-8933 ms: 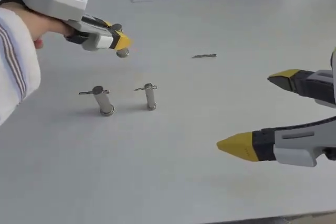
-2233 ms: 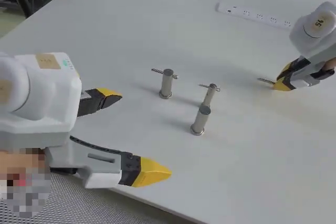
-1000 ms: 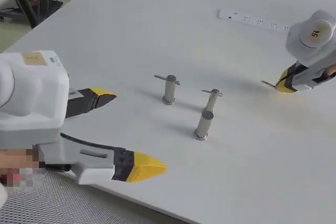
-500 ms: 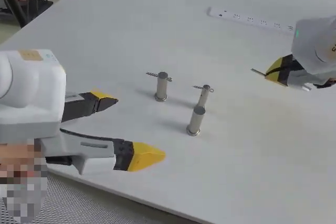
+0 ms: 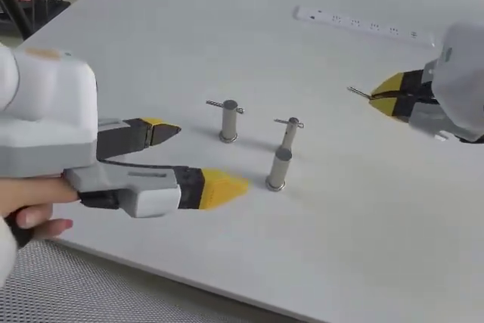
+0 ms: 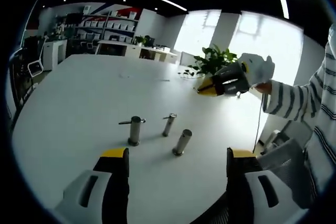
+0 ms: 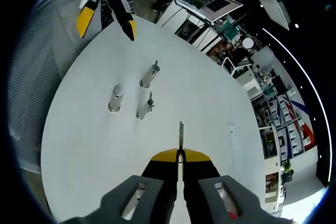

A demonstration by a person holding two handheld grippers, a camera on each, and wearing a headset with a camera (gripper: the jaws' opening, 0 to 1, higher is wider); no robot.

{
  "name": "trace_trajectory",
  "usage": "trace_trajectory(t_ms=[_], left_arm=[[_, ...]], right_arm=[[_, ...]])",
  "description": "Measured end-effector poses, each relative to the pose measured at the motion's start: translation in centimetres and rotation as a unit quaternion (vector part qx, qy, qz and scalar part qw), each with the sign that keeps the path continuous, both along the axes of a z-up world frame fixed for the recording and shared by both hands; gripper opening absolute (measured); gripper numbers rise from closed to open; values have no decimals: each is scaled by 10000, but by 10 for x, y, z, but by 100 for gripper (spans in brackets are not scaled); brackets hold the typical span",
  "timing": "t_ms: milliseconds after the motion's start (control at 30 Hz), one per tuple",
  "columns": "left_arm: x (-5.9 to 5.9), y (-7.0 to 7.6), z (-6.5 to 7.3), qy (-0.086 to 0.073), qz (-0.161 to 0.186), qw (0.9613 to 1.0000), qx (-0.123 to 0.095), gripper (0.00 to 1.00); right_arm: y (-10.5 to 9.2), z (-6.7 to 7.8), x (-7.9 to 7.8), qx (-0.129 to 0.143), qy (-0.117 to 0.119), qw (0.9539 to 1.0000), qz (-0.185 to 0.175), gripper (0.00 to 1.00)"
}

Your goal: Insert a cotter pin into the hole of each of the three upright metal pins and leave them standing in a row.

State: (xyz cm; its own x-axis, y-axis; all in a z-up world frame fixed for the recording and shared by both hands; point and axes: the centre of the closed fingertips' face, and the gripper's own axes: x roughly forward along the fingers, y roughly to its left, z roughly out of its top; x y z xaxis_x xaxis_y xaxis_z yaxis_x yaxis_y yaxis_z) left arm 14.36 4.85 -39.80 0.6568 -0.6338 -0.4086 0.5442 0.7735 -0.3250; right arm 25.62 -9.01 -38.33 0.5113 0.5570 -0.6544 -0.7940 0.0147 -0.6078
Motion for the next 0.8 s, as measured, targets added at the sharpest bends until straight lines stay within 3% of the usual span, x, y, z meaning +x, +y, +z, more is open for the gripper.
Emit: trace_trajectory(t_ms=[133, 433, 800], left_arm=[[7, -8, 6, 2, -32, 9998, -182, 69], [25, -36, 21, -82, -312, 9984, -472, 57], [33, -66, 32, -105, -702, 9941, -818, 37]], right_arm=[[9, 13, -11, 132, -256, 9995, 106, 0], [23, 20, -32, 169, -517, 9982, 255, 0], [50, 21, -70, 454, -332, 9970, 538, 0]])
